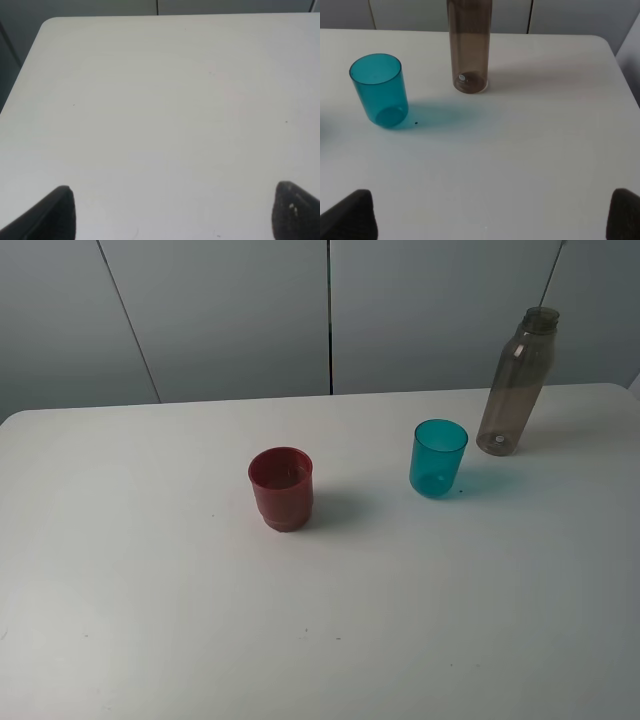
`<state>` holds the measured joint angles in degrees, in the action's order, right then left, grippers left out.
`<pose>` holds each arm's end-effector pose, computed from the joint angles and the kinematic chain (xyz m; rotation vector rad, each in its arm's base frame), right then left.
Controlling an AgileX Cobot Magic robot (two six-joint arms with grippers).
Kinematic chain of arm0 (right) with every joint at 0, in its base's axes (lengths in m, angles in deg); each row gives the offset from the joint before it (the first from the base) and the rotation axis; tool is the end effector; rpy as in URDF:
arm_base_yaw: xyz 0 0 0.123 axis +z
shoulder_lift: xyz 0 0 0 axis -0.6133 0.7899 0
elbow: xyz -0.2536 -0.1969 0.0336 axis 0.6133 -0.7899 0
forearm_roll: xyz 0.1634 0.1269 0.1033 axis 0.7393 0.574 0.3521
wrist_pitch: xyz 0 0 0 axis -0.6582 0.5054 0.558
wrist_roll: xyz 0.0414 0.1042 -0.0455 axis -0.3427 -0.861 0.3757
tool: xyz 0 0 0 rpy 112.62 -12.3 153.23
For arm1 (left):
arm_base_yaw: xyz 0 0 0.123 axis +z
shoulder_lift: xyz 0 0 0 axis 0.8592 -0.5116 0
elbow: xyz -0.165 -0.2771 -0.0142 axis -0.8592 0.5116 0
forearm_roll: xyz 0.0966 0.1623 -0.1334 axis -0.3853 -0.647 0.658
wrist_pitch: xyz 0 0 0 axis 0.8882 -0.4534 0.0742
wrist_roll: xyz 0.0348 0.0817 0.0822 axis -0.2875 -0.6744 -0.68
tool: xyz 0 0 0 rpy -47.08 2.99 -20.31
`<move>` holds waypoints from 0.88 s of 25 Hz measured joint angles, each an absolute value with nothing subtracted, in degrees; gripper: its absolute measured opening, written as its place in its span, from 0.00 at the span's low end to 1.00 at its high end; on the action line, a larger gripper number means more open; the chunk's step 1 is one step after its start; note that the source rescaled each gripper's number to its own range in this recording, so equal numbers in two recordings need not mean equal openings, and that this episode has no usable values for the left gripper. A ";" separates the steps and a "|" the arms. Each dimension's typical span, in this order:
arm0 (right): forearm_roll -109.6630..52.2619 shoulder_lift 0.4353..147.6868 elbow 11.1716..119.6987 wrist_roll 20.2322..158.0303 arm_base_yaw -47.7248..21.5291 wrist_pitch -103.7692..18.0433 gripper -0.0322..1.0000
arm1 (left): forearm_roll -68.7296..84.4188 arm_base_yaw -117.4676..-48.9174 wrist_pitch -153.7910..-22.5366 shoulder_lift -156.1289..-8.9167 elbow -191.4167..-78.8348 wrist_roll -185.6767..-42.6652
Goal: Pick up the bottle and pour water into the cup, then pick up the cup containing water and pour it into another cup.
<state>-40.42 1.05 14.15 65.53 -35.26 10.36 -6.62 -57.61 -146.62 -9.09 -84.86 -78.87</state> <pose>-0.0359 -0.0087 0.2521 -0.0287 2.0695 -0.0449 -0.0379 0.0008 0.2538 -0.0525 2.0538 0.0242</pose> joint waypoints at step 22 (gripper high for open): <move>-40.42 0.93 14.15 65.63 -40.50 10.36 1.00 | -6.62 -57.61 -146.62 -9.09 -84.86 -78.87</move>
